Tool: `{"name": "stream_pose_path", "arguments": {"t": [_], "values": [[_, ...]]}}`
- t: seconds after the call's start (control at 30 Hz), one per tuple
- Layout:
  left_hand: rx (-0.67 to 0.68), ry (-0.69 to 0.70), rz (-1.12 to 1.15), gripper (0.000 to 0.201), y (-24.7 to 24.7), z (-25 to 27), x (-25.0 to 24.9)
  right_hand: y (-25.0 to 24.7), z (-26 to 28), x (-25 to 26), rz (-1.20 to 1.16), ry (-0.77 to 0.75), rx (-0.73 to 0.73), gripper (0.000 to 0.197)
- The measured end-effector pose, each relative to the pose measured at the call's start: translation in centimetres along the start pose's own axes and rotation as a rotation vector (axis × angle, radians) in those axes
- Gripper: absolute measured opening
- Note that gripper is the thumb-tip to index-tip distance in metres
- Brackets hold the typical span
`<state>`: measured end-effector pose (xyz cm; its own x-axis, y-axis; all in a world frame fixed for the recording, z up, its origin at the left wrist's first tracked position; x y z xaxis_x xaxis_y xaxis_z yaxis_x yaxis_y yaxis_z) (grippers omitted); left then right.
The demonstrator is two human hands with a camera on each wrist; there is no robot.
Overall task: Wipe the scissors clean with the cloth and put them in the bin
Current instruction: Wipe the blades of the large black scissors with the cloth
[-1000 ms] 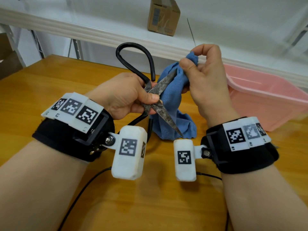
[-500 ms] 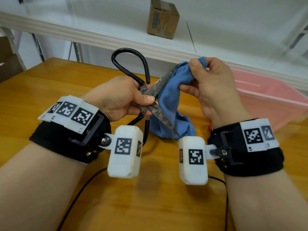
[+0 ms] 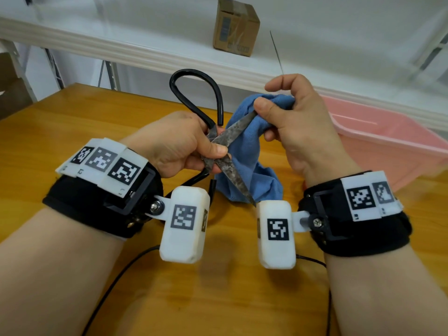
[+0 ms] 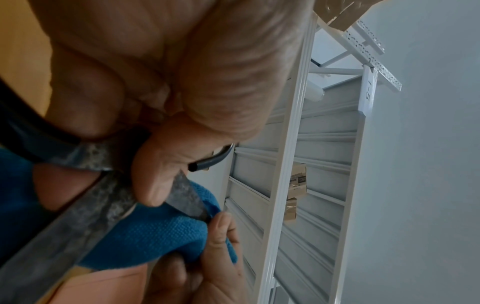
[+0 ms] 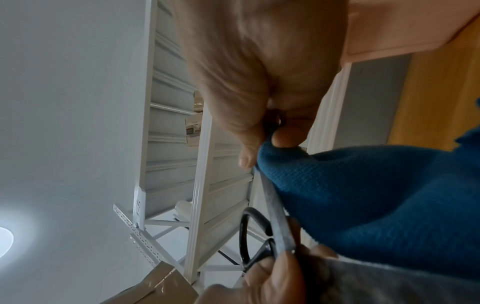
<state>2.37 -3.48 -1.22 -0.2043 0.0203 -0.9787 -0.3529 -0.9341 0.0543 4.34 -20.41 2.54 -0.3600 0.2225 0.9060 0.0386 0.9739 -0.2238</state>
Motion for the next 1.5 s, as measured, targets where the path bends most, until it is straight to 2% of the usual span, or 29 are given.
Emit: {"name": "stream_pose_path", "arguments": {"t": [0.07, 0.27, 0.43, 0.57, 0.83, 0.97, 1.03, 1.1, 1.23, 1.5], "values": [[0.014, -0.008, -0.01, 0.023, 0.1, 0.0, 0.1, 0.0, 0.1, 0.2, 0.014, -0.009, 0.01, 0.019], [0.059, -0.018, 0.0, 0.029, 0.6, 0.0, 0.1, -0.6, 0.0, -0.1, 0.032, 0.026, -0.11, 0.027], [0.044, -0.032, -0.019, 0.024, 0.4, 0.0, 0.3, -0.7, 0.0, -0.4, 0.108, 0.004, -0.175, 0.028], [0.003, -0.04, 0.029, 0.022, -1.0, 0.2, 0.3, -3.1, -0.3, -0.2, 0.056, 0.018, -0.278, 0.024], [-0.004, -0.068, 0.136, 0.014, -2.0, 0.1, 0.5, -1.7, -0.3, 1.4, -0.023, -0.006, -0.159, 0.004], [-0.027, -0.044, 0.199, 0.013, -1.8, 0.0, 0.6, 0.5, 0.1, 1.8, -0.107, 0.019, 0.064, 0.011], [-0.018, -0.014, 0.225, 0.019, -1.8, -0.1, 0.6, 1.7, 0.2, 1.5, 0.015, -0.006, 0.159, 0.025], [-0.011, 0.005, 0.224, 0.03, -2.0, -0.2, 0.6, 2.4, 0.3, 1.1, 0.143, -0.026, 0.182, 0.033], [-0.021, 0.039, 0.222, 0.039, -2.0, -0.3, 0.4, 3.5, 0.6, 0.9, 0.295, -0.07, 0.212, 0.028], [0.006, 0.075, 0.13, 0.03, -0.7, -0.2, 0.3, 4.6, 1.5, 1.9, 0.574, -0.238, 0.29, 0.019]]}}
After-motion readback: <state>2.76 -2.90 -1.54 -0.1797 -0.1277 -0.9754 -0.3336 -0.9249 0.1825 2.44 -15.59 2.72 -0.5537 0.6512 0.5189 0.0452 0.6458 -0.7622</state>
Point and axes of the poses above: each hand's wrist, its own z-axis away from the middle knuckle, its own y-axis out of the palm, x = y × z, the point moved 5 cm from there along -z, towards the middle knuckle, and after that the axes turned 4 degrees about x, right-handed, at the moved point
